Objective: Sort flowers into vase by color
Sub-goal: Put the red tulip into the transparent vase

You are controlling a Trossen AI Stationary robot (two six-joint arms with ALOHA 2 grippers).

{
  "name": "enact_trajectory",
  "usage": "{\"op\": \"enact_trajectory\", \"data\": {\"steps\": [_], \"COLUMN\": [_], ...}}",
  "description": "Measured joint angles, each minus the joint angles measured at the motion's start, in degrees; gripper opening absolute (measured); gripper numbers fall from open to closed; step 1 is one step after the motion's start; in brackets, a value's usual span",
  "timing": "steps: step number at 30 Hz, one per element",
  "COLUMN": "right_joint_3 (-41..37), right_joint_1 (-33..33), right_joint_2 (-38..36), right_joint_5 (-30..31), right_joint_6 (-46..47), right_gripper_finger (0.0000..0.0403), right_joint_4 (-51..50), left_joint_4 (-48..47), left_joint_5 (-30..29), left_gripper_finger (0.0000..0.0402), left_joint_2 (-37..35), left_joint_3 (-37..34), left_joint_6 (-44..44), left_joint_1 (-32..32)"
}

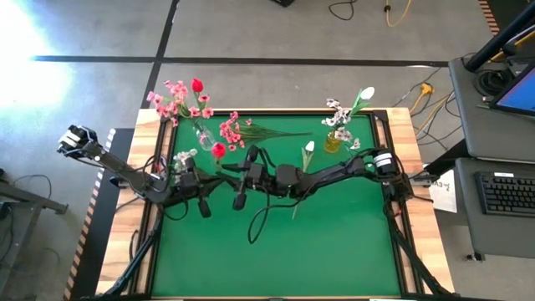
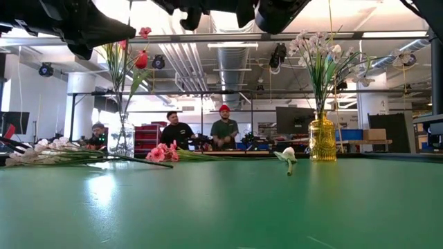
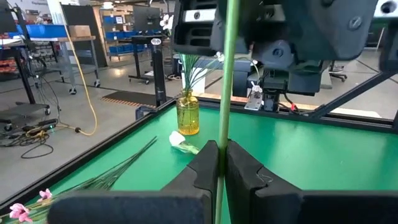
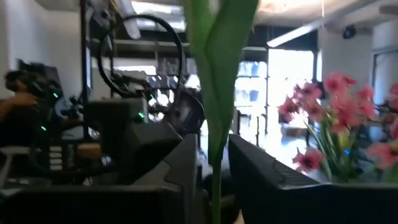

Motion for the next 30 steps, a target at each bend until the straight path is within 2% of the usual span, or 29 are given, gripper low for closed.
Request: {"op": "enact_trajectory", "data": {"steps": [6,10,14,19,23,30], "right_joint_3": [0.00,0.15,2.42,3.27,3.93,4.50], "right_joint_1": [0.00,-0.25,-0.77,-1.00,-1.50,-5.54], "right_joint_2": [-2.90,-4.76,-5.30,-5.30,-5.30,-5.30], "right_joint_5": [0.72,0.68,0.63,-0.34,-0.53,-0.90], "right_joint_6": [-0.07,1.94,3.67,2.31,1.50,0.96], "right_gripper_finger": [0.0139,0.0146,0.0108,0.0023,0.0014,0.0011], "right_joint_4": [-10.63,-18.92,-26.09,-27.69,-27.79,-27.33], "left_joint_4": [-2.13,-4.99,-5.25,-5.18,-5.41,-6.77], "left_joint_5": [-1.92,-2.78,-2.78,-2.76,-2.40,-2.68], "left_gripper_finger": [0.0000,0.0000,0.0000,0.0000,0.0024,0.0120], "left_joint_2": [-0.20,-0.28,-0.37,-0.51,-1.74,-7.02], "left_joint_3": [0.02,0.00,0.00,0.09,0.09,0.09], "left_joint_6": [-0.33,-1.12,-1.44,-2.64,-4.98,-5.13], "left_joint_1": [-0.04,-0.04,-0.04,-0.07,-0.70,-3.62]}}
